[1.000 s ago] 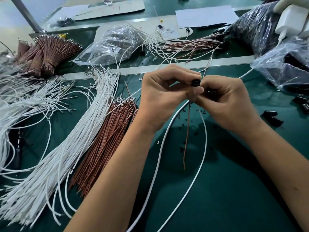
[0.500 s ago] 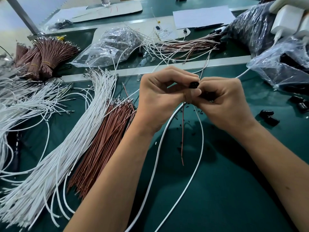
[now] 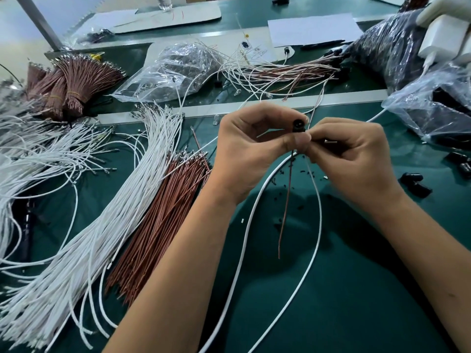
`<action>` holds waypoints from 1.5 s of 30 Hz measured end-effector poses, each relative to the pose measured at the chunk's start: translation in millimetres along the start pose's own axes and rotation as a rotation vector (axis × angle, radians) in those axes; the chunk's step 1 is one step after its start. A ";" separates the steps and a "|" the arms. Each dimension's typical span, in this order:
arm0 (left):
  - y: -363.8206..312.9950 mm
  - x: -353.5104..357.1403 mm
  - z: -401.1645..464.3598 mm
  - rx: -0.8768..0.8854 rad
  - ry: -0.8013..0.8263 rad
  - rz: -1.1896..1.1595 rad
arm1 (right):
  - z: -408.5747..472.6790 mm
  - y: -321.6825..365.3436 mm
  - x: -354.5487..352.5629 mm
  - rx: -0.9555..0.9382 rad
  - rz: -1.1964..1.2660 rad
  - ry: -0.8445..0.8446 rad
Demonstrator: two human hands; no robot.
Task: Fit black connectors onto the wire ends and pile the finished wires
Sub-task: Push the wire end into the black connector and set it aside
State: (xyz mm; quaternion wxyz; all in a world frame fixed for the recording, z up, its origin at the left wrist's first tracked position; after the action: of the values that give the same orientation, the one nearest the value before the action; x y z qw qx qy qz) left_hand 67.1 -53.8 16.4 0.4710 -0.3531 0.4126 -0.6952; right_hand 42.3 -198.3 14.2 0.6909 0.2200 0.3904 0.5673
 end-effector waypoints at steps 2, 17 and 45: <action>-0.3 0.3 -0.2 -0.006 0.006 0.001 | -0.1 1.6 -0.7 -0.013 -0.019 -0.007; -5.9 1.4 -1.3 0.039 -0.043 0.067 | 1.1 -1.2 -0.2 -0.019 -0.038 -0.002; 32.5 -8.7 -4.1 -0.317 -0.122 0.010 | -6.0 -19.5 10.9 0.161 0.074 0.068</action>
State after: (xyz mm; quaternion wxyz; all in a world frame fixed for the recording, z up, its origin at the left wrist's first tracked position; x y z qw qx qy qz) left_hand 78.0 -51.6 -15.6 0.4368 -0.4624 0.4897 -0.5962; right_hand 50.1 -193.8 -7.1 0.6361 0.2699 0.4496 0.5661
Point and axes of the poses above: each hand's wrist, its own z-axis towards the middle knuckle, its own x-axis out of the palm, y = z × x, the point moved 8 cm from there along z, towards the middle knuckle, and after that the axes turned 7 degrees about z, right-handed, at the moved point
